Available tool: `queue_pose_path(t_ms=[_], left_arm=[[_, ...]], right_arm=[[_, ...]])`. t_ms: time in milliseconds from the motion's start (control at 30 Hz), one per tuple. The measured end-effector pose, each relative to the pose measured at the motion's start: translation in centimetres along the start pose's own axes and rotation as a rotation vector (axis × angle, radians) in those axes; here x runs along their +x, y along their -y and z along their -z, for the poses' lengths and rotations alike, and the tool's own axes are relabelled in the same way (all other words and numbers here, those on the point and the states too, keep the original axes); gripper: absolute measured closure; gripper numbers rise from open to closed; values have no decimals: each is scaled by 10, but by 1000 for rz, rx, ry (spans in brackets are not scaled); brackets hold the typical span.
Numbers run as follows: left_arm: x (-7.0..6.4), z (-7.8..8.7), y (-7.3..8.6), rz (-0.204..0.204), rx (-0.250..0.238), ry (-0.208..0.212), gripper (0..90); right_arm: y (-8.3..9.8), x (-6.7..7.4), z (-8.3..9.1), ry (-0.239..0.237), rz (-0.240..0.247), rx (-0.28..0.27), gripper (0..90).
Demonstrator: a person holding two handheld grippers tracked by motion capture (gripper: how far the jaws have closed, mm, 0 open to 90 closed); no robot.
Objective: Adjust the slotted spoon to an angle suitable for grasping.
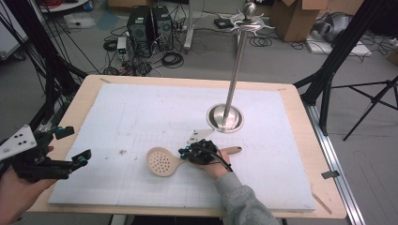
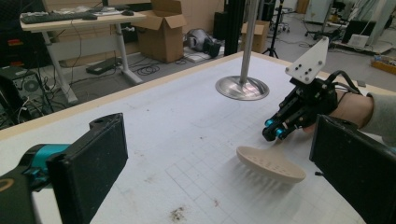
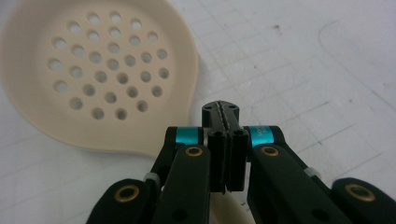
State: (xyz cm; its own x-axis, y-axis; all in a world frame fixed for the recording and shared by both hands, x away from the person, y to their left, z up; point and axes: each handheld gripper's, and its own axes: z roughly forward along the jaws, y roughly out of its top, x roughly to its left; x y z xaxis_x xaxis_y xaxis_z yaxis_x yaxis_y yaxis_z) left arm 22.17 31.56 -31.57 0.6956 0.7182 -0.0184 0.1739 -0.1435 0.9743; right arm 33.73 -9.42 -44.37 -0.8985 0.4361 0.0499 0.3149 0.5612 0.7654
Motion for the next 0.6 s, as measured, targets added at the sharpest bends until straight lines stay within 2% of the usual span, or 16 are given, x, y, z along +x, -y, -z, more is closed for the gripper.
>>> queue_pose_path(t_ms=[67,233,267,600], left_arm=[[0,-1,0,-1,0,1,47],[0,-3,0,0,1,7,47],[0,-4,0,-3,4,10,47],[-1,-20,-2,-5,9,40,47]], right_arm=[[1,1,-4,7,10,28,900],[2,4,-1,1,30,43,900],[3,4,0,4,41,44,900],[16,9,12,-5,34,22,900]])
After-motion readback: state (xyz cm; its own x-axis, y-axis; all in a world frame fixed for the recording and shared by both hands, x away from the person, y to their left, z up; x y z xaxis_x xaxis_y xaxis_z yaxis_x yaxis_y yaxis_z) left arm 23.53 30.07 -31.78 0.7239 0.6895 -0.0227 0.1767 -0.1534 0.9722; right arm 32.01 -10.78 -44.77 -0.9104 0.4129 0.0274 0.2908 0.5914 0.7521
